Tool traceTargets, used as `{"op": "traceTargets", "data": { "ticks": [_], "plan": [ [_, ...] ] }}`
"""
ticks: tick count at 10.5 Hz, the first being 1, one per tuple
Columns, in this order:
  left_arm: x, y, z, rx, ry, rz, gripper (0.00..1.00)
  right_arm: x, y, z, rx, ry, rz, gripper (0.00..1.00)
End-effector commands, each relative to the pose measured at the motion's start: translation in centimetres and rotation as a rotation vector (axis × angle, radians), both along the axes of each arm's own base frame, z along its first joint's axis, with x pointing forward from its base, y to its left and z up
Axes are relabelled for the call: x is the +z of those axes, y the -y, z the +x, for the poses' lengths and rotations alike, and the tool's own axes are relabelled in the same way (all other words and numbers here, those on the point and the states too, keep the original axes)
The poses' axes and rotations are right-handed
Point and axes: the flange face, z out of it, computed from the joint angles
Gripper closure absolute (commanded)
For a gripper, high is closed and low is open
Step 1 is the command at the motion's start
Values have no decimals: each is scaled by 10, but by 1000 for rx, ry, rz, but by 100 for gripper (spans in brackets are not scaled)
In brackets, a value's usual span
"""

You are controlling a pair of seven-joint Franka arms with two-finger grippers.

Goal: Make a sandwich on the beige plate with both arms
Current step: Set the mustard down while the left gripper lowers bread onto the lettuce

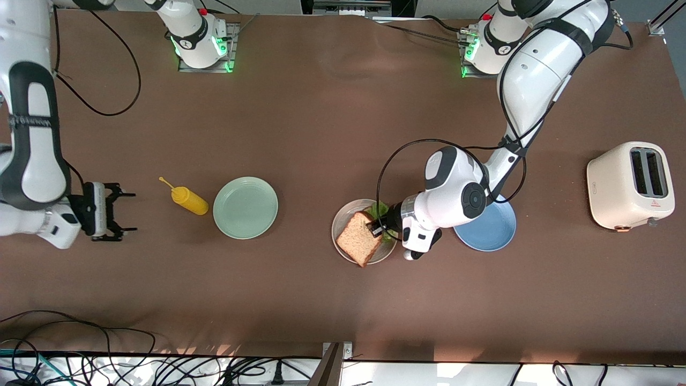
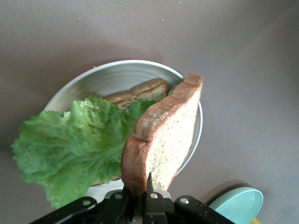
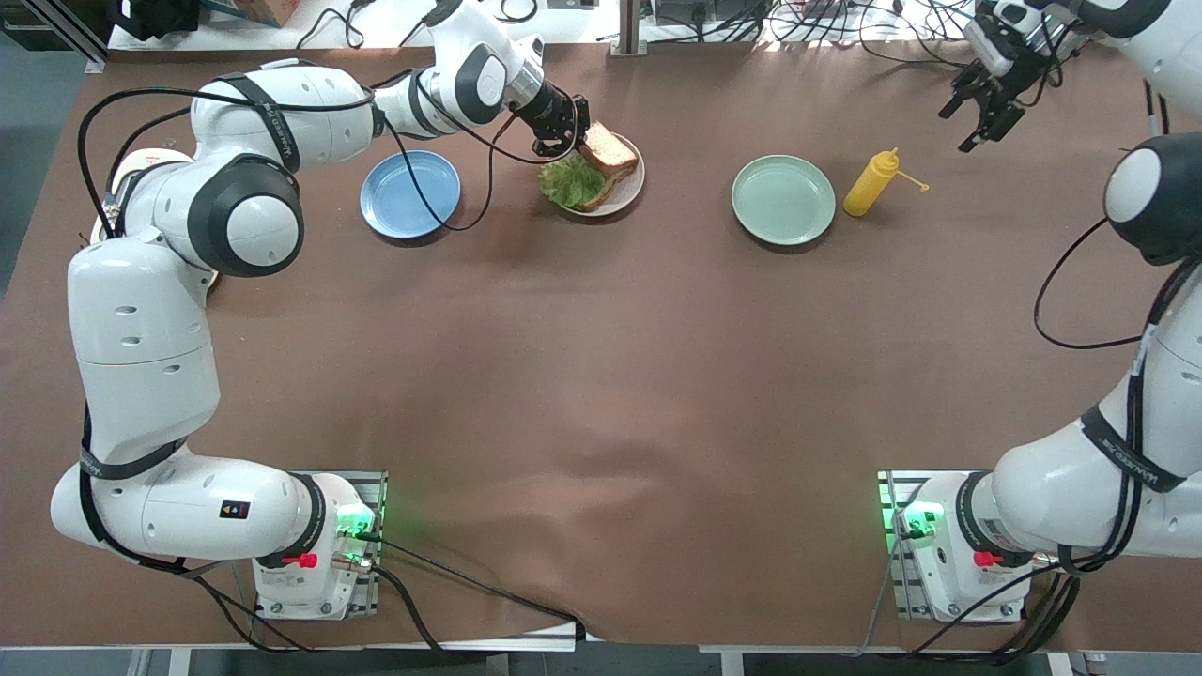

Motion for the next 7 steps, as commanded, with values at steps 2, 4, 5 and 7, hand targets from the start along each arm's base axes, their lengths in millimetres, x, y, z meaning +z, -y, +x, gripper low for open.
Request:
{"op": "traceTargets", "data": {
  "ticks": [2,4,5,7],
  "plan": [
    [-10,-6,-5,-7,-50,13,99,64,-27,-48,-317,-20,-102,0],
    [-12,-7,-5,-10,-60,15,75,108,-45,-77,-538,-57,-193,0],
    [-12,-10,-4,-4,-62,15,48,128,-57,-89,-671,-79,-250,0],
    [-13,-18,0,6,-59,27,18,159,-89,-102,-813,-98,-323,0]
  ]
}}
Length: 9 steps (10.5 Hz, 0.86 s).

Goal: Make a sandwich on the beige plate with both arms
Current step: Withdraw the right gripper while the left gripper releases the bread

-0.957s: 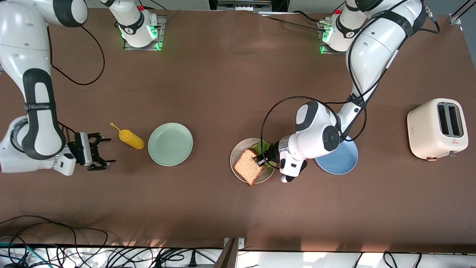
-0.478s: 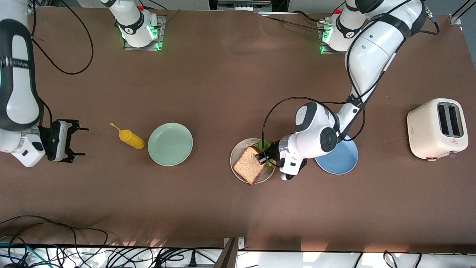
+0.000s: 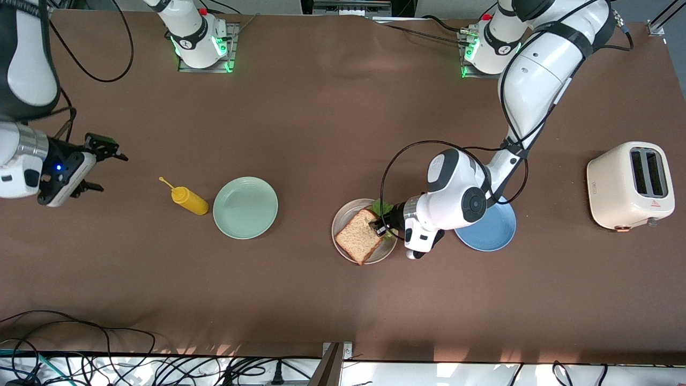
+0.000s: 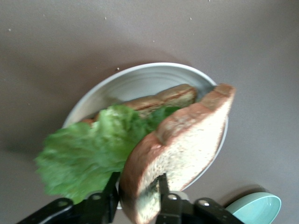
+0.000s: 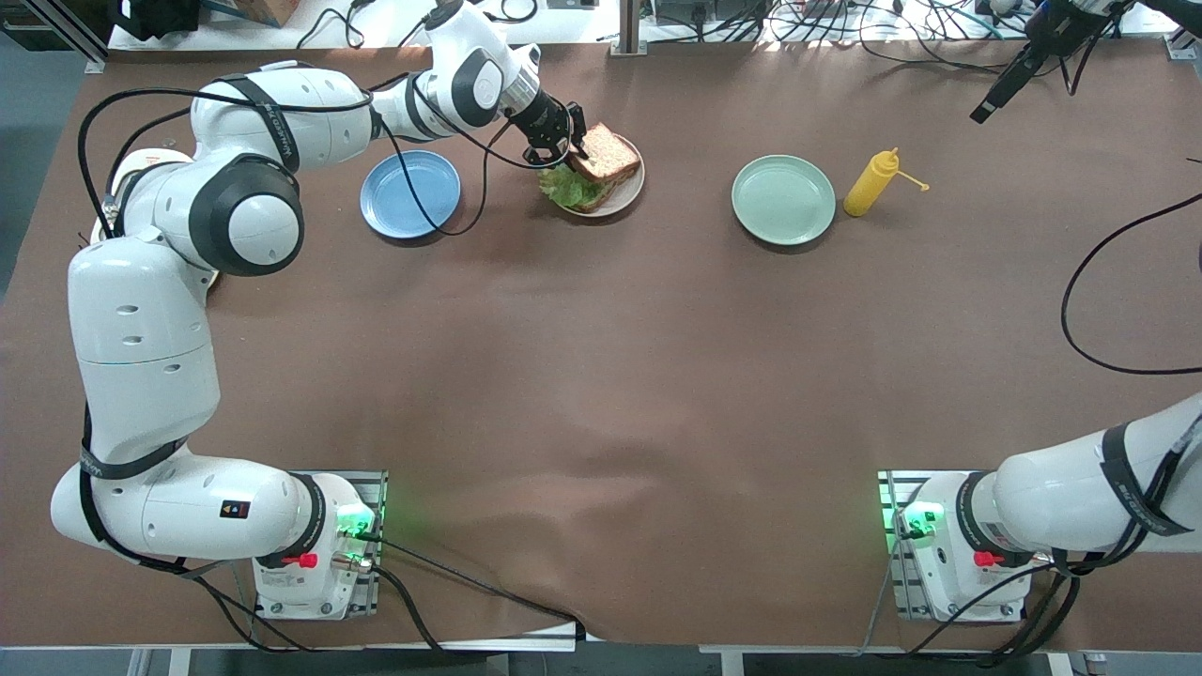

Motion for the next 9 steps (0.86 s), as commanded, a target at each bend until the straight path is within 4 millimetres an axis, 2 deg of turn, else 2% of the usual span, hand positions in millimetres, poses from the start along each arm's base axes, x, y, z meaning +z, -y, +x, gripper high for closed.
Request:
{"op": "traceTargets", "data": {
  "ticks": [1,3,6,8,9],
  "plan": [
    [-2,-12,1,-1,-25,16,12,32,-24,-28,-219,-13,-65,0],
    [-8,-18,0,-39,-33,57,1,54,-47,-44,-387,-10,-81,0],
    [-6,-38,3,-72,-71,72,0,80,-70,-52,-504,24,-113,0],
    [5,-62,9,-76,-104,80,0,99,-75,-55,-523,58,-144,0],
    [22,-74,11,-80,-112,86,0,109,-74,-54,-523,63,-153,0]
  ]
}}
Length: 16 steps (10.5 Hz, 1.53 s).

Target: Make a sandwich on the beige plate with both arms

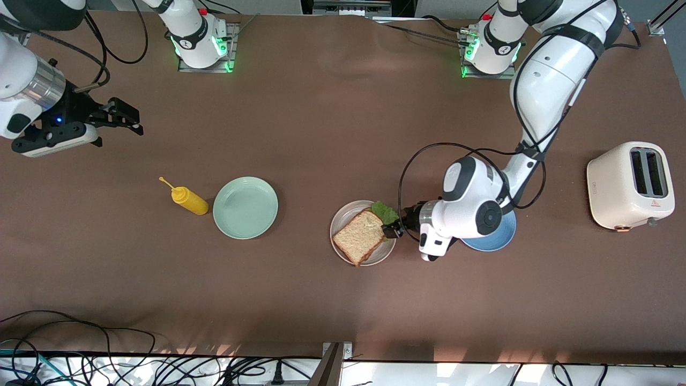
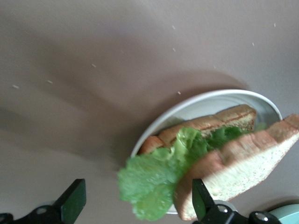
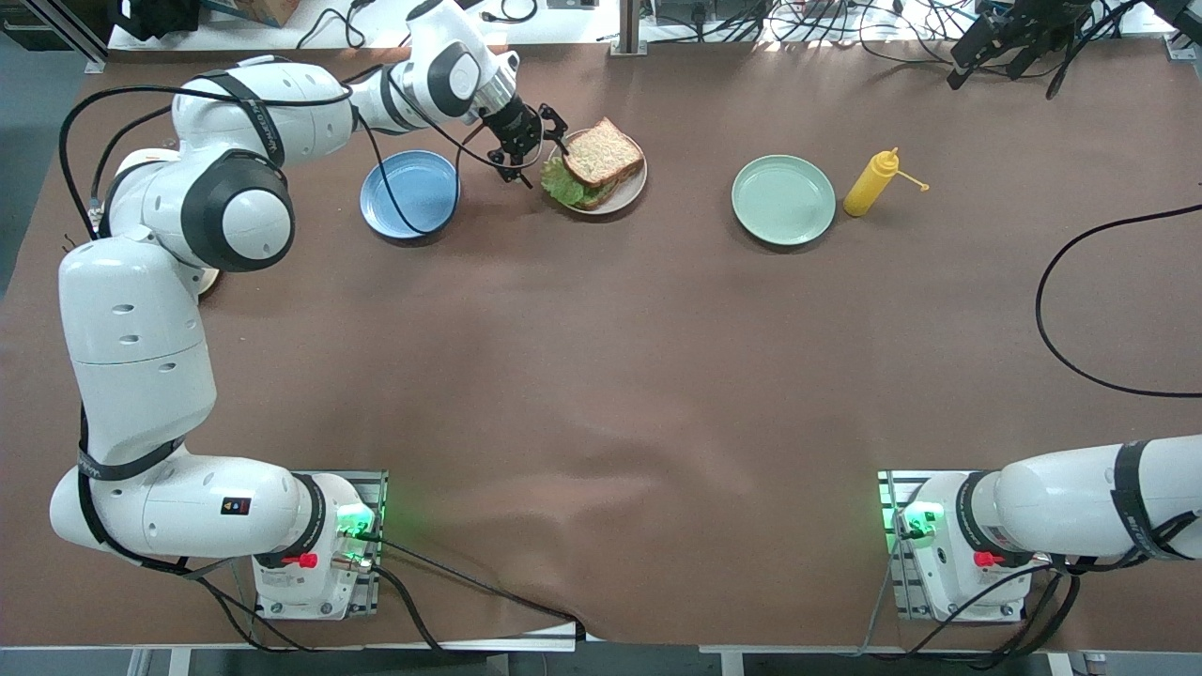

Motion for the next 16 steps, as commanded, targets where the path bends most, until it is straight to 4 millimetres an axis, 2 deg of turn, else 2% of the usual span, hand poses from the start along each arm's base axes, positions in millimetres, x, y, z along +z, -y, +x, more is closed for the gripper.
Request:
{"op": "traceTargets", "data": {
  "ticks": [1,2,7,9,10,12,14,15,16],
  "plan": [
    [43,-28,2,-52,-11,29,0,16,3,-5,-19,1,-33,0],
    [64,-33,-1,-122,0,28,0,16,3,-5,-20,1,-36,0],
    [188,-111,-11,-227,28,70,0,11,8,-2,-9,-3,-70,0],
    [235,-132,-19,-275,88,221,0,12,6,-1,-11,0,-68,0],
    [248,-141,-20,-285,103,274,0,16,2,4,-12,7,-65,0],
    [276,-179,-19,-335,138,302,0,14,-3,6,-3,6,-64,0],
    [300,-225,-21,-429,206,295,0,13,7,8,-21,2,-64,0],
    [310,-238,-23,-473,232,318,1,19,14,9,-28,14,-67,0],
    [317,-245,-25,-515,234,414,1,18,15,7,-34,-1,-68,0]
  ]
}}
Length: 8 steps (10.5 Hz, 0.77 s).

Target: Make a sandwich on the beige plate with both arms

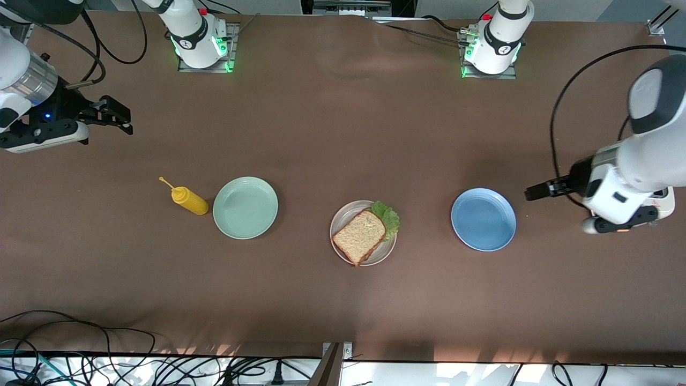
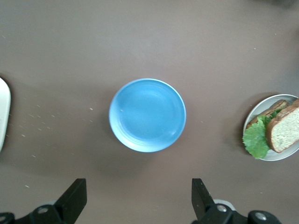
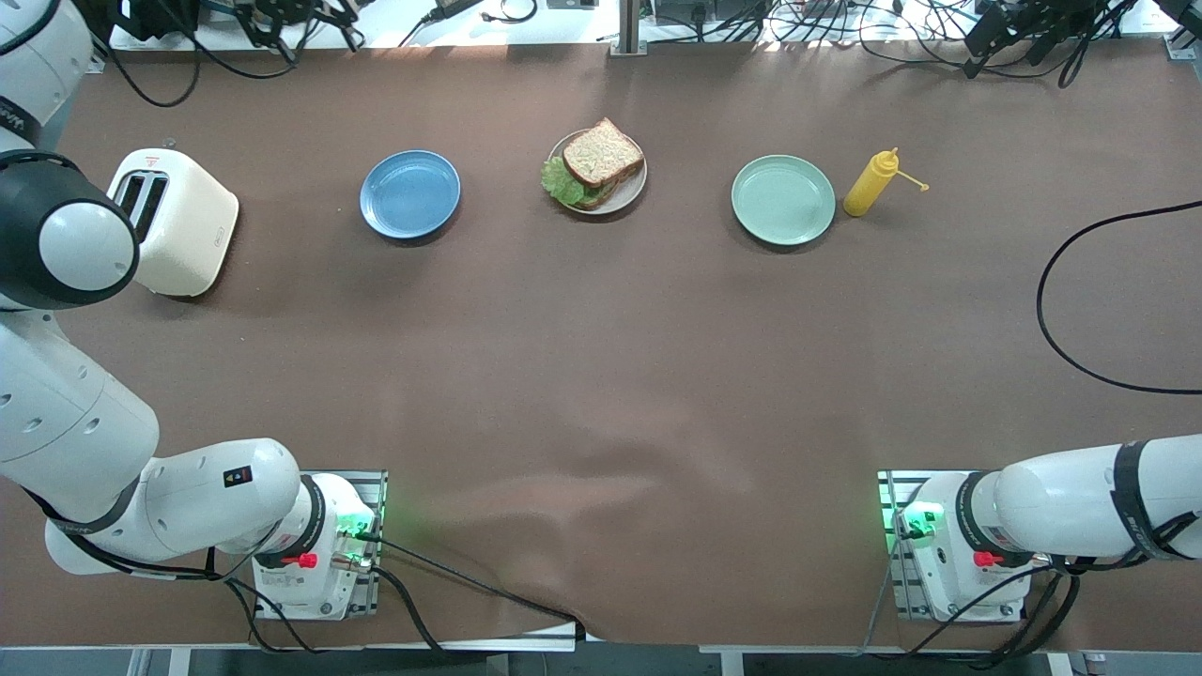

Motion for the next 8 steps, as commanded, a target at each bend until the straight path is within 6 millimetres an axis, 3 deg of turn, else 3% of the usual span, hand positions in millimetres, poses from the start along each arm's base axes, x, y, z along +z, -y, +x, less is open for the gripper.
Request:
{"op": "traceTargets", "data": {
  "ticks": [1,4,7,8],
  "plan": [
    [17,-7,-10,-93,12,161,1,7,5,2,-17,-13,-18,0],
    [22,-25,-9,-170,17,146,1,4,11,2,-27,-29,-20,0],
    [24,-30,-10,-156,17,108,0,18,40,3,-64,-15,-15,0],
    [23,-38,-10,-130,16,88,0,19,40,4,-67,-11,-13,0]
  ]
}}
